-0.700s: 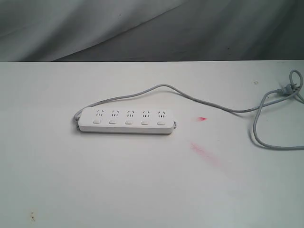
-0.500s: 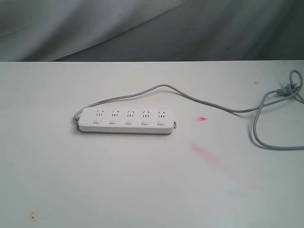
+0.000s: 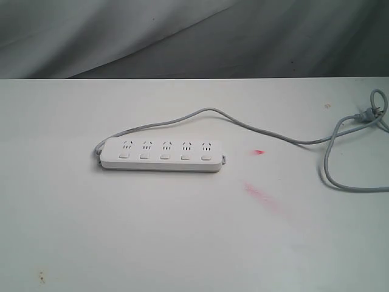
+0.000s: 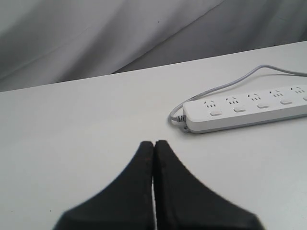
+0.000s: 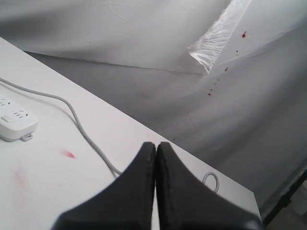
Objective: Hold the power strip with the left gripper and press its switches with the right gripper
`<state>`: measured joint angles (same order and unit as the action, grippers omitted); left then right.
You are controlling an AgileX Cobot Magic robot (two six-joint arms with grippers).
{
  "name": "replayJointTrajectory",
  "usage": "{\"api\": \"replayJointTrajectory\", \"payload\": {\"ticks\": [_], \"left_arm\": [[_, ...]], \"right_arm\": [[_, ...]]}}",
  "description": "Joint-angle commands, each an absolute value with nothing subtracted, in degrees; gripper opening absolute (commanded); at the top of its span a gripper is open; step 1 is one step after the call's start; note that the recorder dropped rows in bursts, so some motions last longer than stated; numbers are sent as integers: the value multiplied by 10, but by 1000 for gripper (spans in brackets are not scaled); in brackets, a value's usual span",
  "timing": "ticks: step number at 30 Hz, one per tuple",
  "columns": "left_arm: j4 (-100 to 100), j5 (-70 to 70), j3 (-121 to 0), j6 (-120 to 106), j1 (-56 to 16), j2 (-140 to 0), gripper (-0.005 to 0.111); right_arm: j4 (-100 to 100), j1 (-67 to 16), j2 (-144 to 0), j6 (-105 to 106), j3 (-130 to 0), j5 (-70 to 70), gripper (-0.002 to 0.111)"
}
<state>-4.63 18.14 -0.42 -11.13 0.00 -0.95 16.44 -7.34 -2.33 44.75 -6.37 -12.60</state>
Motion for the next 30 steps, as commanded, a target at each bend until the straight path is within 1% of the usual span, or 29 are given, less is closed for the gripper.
{"api": "replayJointTrajectory", "payload": {"ticks": [1, 3, 4, 5, 6, 10, 21, 26, 30], "left_arm": [[-47, 179, -51, -107, 1, -80, 0], [-47, 179, -86, -108, 0, -131, 0], [-47, 179, -131, -108, 0, -195, 0], [-47, 179, -150, -108, 0, -221, 0], [-53, 178, -191, -108, 0, -278, 0], [-53, 178, -256, -108, 0, -368, 0], [-87, 167, -261, -108, 0, -375, 0], [-117, 194, -263, -108, 0, -377, 0], [-117, 234, -289, -174, 0, -431, 0]], "right_arm": [[162, -74, -21, 445, -61, -127, 0], [162, -74, -21, 445, -61, -127, 0], [162, -74, -21, 445, -61, -127, 0], [162, -74, -21, 445, -61, -127, 0], [162, -74, -21, 445, -61, -127, 0], [162, -74, -21, 445, -61, -127, 0], [162, -74, -21, 444, -61, -127, 0], [162, -74, -21, 445, -61, -127, 0], [162, -74, -21, 445, -61, -127, 0]]}}
